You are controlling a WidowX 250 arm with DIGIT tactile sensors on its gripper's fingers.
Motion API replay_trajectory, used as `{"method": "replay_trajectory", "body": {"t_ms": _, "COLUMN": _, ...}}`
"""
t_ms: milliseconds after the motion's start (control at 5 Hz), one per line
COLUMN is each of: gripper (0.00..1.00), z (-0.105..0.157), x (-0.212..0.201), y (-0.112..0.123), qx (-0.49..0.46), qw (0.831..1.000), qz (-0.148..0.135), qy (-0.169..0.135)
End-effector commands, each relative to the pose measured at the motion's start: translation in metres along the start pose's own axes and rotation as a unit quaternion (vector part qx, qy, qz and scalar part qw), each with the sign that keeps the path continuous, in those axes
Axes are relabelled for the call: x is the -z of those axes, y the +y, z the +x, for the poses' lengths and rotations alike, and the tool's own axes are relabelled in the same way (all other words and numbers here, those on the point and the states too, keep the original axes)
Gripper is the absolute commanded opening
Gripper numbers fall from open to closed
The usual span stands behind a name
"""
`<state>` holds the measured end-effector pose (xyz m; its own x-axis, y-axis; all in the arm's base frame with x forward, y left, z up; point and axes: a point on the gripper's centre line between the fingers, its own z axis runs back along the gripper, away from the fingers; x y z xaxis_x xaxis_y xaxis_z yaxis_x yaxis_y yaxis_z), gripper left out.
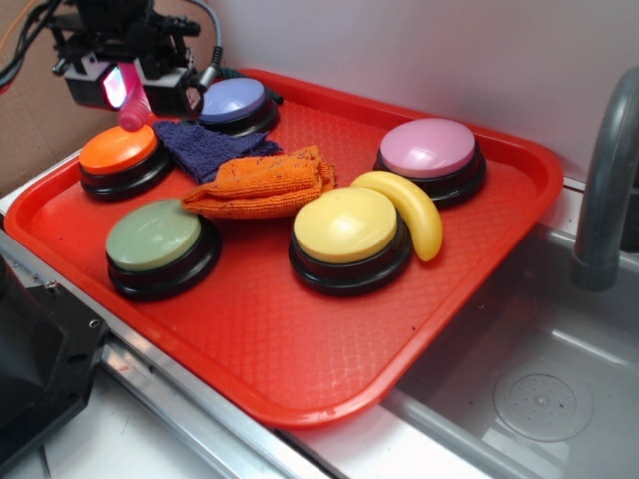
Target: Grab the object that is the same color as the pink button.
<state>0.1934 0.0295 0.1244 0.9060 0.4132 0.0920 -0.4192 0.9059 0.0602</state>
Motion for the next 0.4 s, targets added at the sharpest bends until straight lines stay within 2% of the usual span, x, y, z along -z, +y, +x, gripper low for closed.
{"method": "replay_trajectory", "body": {"t_ms": 0, "gripper": 0.0, "z": -0.0082, "x": -0.0367, "y": -0.0263, "qx": 0.134, "qw": 0.991, "qz": -0.013, "qy": -0.001}}
{"method": "replay_trajectory", "body": {"t_ms": 200, "gripper": 0.0, "z": -0.0132, "x": -0.0339, "y": -0.0243, "qx": 0.113, "qw": 0.993, "qz": -0.026, "qy": 0.007}}
